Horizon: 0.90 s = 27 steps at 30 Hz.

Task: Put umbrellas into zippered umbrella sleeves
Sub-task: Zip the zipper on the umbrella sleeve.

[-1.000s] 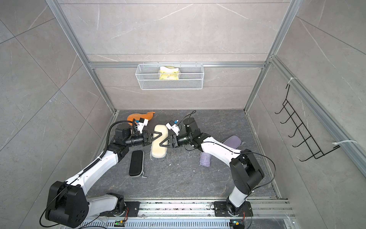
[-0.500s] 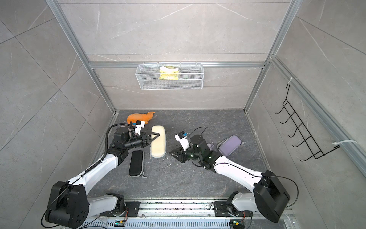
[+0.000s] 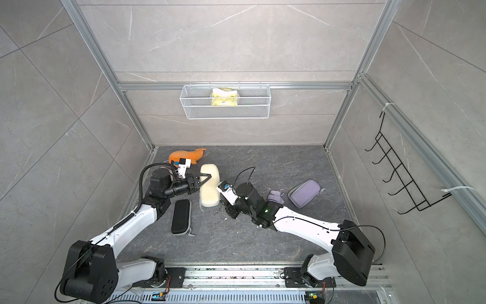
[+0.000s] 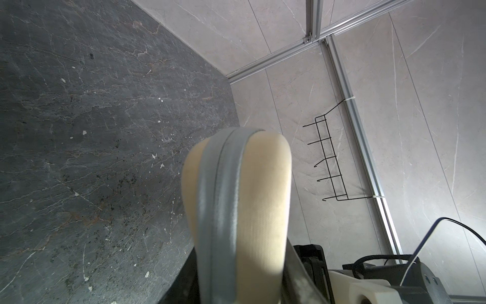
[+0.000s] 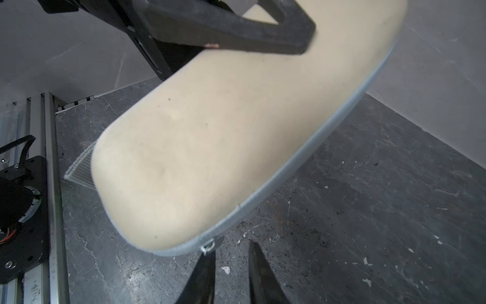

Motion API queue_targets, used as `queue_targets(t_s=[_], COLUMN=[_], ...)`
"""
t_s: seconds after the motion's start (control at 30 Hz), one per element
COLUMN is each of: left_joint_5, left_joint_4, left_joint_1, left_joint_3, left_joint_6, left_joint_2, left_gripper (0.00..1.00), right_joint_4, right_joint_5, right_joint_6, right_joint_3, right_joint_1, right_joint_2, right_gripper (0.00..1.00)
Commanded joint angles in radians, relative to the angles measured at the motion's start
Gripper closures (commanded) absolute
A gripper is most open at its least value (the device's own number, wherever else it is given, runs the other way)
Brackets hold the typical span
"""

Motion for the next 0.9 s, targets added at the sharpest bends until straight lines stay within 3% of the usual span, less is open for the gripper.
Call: queue_targets(t_s=[0.0,0.47,0.87], left_joint_5=[0.029,0.042,0.042], left_joint_4=[0.093,0.078,0.076], left_joint_1=[-0.005,-0.007,-0.009], left_joint_3=[0.005,0.011,0.001], left_joint_6=[-0.014,-0.007,-0.006], left_joint_2=[-0.019,-0.008,-0.005], left_gripper=[0.86,0.89,0.90], right_joint_4=[-0.016,-0.046,-0.037], right_joint_5=[0.013,0.060,0.113], right_joint_6=[-0.077,-0.268,-0.329], right_joint_3=[0.053,0.095,0.124], right_joint_1=[0.011,0.065,0.081], right_joint_2=[0.026,0.044,0.051], right_gripper=[0.76,0.77,0.78])
